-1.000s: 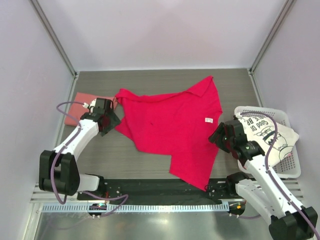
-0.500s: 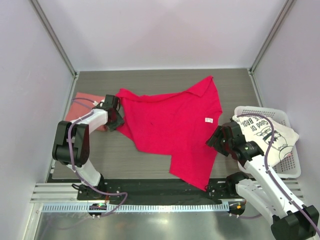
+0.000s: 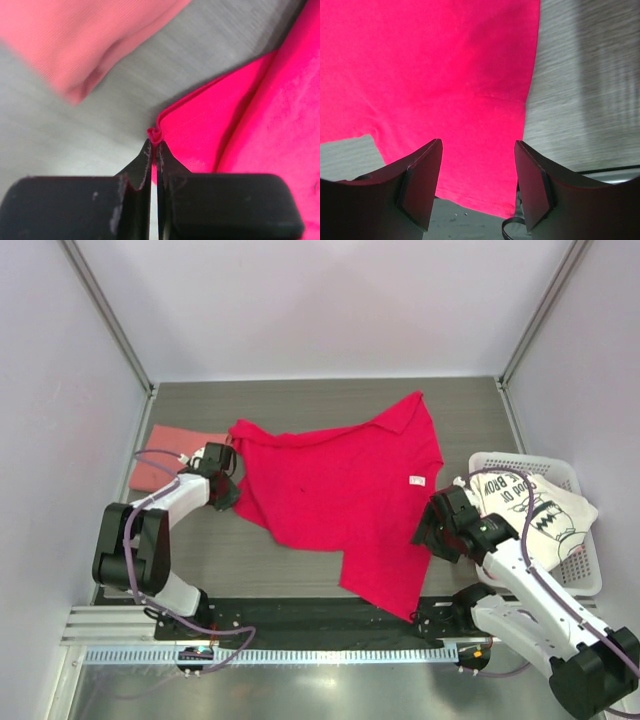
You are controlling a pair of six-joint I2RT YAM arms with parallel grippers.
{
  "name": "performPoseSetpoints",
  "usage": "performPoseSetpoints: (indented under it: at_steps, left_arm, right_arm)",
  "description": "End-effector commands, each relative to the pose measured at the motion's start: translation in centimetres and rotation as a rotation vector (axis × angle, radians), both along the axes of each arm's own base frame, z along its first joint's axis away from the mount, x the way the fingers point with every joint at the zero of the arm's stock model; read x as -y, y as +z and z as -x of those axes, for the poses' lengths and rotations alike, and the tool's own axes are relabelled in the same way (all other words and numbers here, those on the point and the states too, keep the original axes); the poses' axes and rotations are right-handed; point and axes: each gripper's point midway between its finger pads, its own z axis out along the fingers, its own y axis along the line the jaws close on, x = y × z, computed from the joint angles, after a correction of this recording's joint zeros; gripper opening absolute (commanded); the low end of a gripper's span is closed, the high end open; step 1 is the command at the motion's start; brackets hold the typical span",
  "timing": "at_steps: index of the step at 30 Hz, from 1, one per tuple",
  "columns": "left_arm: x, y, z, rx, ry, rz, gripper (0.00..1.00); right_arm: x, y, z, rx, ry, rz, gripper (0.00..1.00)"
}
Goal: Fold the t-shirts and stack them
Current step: Flatten the tshirt out
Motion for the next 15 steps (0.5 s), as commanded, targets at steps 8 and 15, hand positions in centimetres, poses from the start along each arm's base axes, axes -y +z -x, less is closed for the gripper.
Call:
performPoseSetpoints:
  at_steps: [8, 15]
  left_arm:
    - [-2.1, 5.8, 3.1, 0.067, 0.053, -0.002, 0.0]
    - [-3.1, 6.4, 5.6, 0.066, 0.113, -0.023, 0.0]
  right_arm:
    - [-1.8, -0.6, -2.2, 0.006, -0.001, 0.026, 0.65]
    - [-2.5, 1.0, -9.2, 0.09, -0.004, 0.159, 0.64]
